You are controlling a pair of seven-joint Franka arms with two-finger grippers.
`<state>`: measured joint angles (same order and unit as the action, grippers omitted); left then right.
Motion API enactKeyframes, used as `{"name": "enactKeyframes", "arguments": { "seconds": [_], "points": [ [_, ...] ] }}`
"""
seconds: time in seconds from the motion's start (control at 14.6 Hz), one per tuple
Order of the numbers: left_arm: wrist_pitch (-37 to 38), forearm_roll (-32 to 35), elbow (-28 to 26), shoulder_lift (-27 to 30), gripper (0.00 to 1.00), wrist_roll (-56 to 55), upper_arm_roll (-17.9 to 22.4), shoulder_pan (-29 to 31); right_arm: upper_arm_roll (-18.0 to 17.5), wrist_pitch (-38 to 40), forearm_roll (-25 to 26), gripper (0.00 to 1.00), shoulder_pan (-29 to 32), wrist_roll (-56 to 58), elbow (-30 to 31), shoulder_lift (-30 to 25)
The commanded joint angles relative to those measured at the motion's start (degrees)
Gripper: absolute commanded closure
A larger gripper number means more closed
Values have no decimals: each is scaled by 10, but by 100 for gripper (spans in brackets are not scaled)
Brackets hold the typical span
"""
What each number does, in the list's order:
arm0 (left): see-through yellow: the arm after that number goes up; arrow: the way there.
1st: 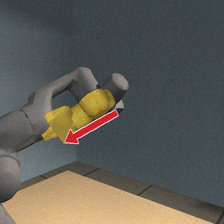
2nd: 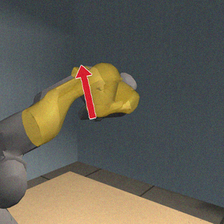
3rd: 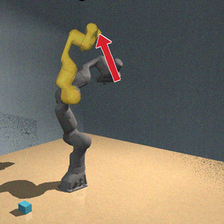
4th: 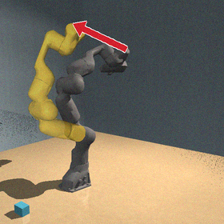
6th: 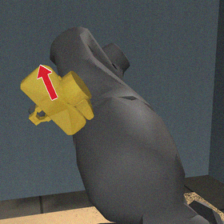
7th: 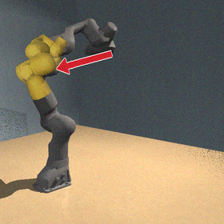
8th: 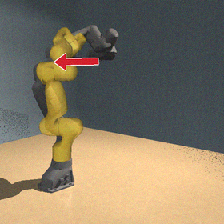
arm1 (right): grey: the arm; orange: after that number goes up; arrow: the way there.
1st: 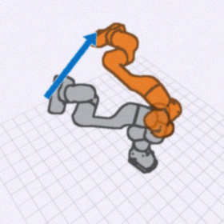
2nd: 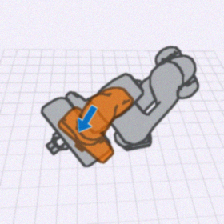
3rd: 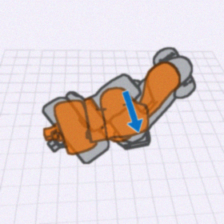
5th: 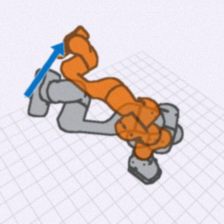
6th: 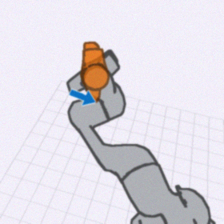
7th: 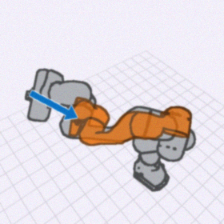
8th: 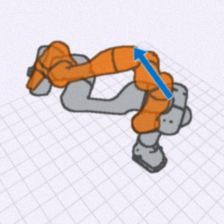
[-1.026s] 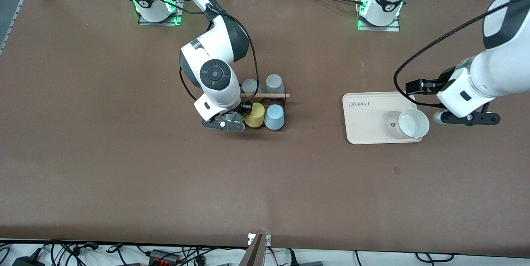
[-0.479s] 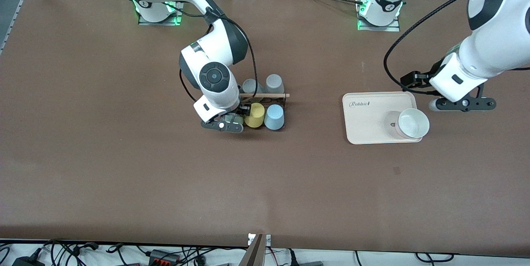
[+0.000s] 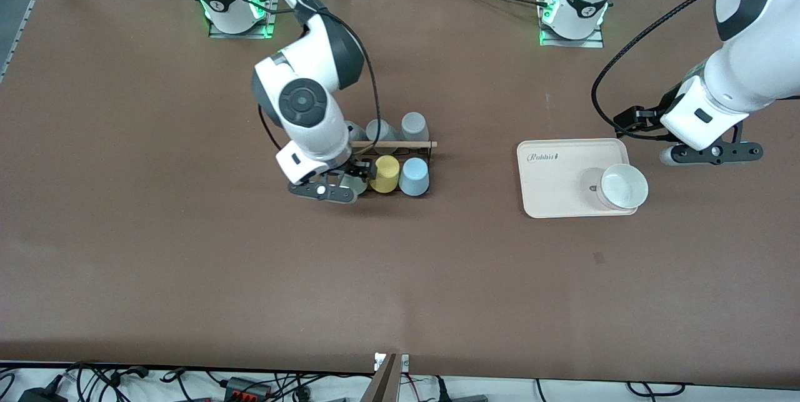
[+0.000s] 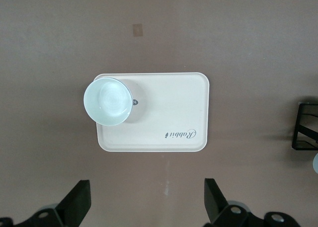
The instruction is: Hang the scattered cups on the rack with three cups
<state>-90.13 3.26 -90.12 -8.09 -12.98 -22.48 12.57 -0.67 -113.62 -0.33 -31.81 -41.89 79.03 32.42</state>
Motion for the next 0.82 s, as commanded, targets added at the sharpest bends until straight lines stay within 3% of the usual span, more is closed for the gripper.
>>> {"name": "enactKeyframes", "arguments": {
  "seconds": [0.0, 0.34, 0.75],
  "points": [
    [-10, -9, -16, 19, 0, 1, 0, 4, -4, 20, 4, 0, 50, 21, 6, -51],
    [-12, -14, -13, 18, 0, -5, 0, 4, -4, 107, -5, 0, 167, 101, 6, -115],
    [-11, -15, -14, 19, 0, -6, 0, 4, -3, 185, -5, 0, 252, 239, 11, -183]
  ]
}}
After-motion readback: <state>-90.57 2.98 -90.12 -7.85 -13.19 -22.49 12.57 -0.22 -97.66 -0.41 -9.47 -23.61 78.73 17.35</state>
